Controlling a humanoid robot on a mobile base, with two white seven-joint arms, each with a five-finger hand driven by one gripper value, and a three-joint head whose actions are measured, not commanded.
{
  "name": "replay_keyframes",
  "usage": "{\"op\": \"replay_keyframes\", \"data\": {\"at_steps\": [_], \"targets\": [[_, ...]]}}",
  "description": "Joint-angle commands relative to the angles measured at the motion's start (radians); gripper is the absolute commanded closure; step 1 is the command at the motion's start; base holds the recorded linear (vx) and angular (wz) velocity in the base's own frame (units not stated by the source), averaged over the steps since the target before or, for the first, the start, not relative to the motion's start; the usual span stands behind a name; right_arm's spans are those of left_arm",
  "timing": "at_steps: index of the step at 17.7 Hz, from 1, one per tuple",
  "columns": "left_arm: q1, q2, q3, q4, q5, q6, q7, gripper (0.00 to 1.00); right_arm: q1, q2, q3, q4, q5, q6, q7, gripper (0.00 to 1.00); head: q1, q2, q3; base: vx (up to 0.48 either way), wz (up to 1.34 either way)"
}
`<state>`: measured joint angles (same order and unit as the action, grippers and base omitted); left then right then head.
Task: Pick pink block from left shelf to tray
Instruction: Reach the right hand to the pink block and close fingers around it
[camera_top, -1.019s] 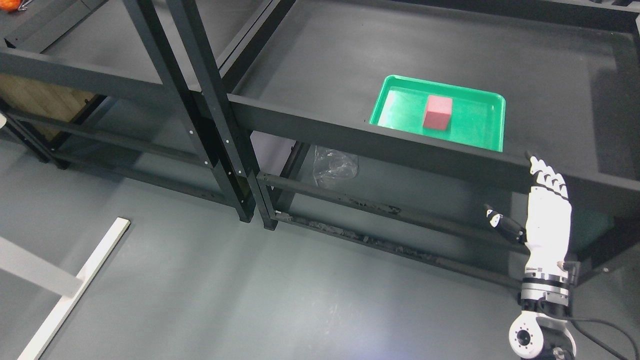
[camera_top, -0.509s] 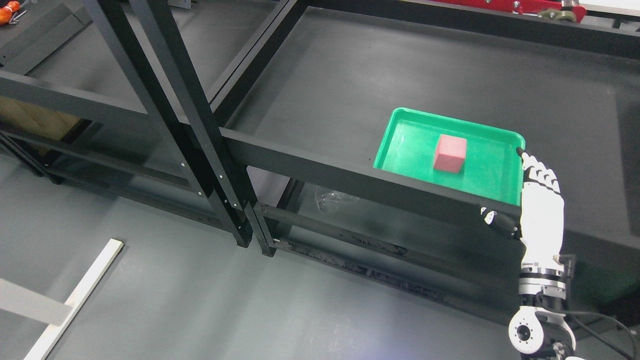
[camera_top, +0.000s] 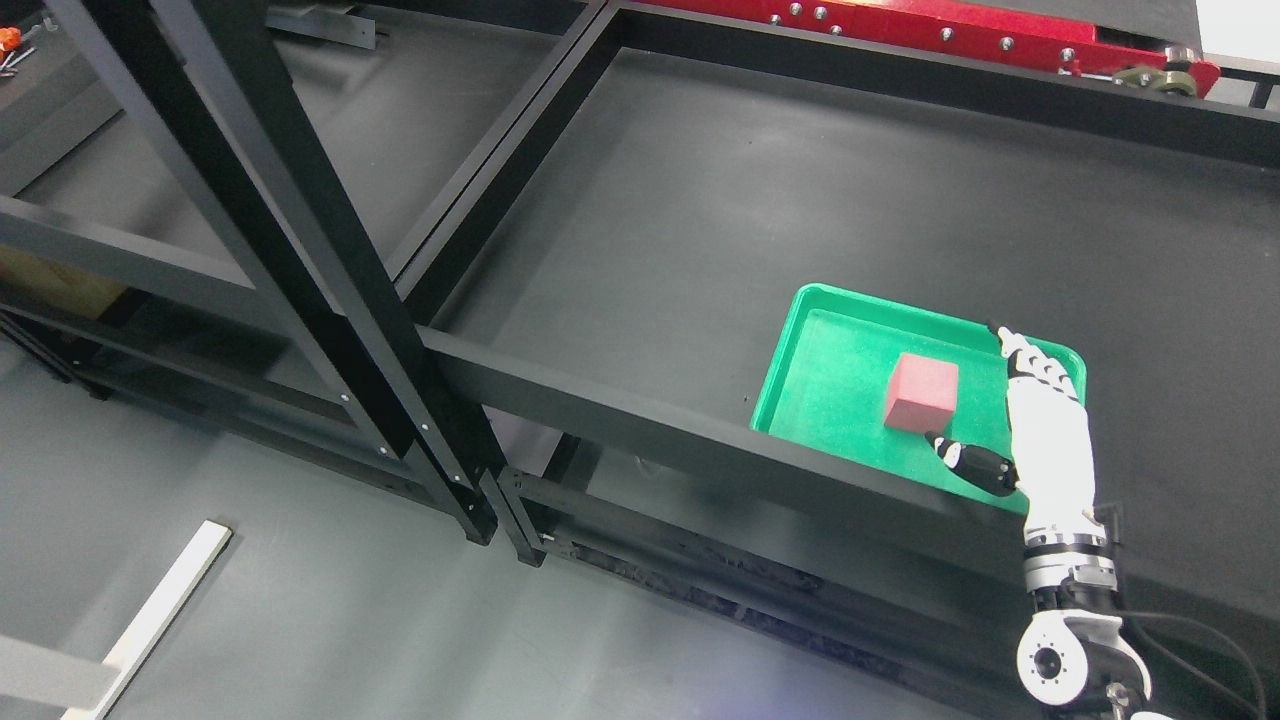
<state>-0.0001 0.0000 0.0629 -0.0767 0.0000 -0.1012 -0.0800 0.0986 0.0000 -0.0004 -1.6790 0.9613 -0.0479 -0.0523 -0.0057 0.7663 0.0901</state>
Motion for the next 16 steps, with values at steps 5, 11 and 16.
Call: {"op": "replay_keyframes", "data": {"at_steps": [5, 11, 16], "targets": [[0.009, 0.017, 0.0, 0.0, -0.002, 0.0, 0.0, 0.0, 0.03, -0.017, 0.022, 0.001, -0.007, 0.019, 0.17, 0.01, 0.0, 0.0, 0.0, 0.161, 0.01], [0.009, 0.017, 0.0, 0.0, -0.002, 0.0, 0.0, 0.0, 0.049, -0.041, 0.019, 0.001, -0.001, 0.02, 0.235, 0.01, 0.0, 0.0, 0.0, 0.121, 0.01], [0.009, 0.017, 0.0, 0.0, -0.002, 0.0, 0.0, 0.0, 0.05, -0.061, 0.02, 0.019, 0.004, 0.042, 0.243, 0.01, 0.0, 0.0, 0.0, 0.068, 0.0]]}}
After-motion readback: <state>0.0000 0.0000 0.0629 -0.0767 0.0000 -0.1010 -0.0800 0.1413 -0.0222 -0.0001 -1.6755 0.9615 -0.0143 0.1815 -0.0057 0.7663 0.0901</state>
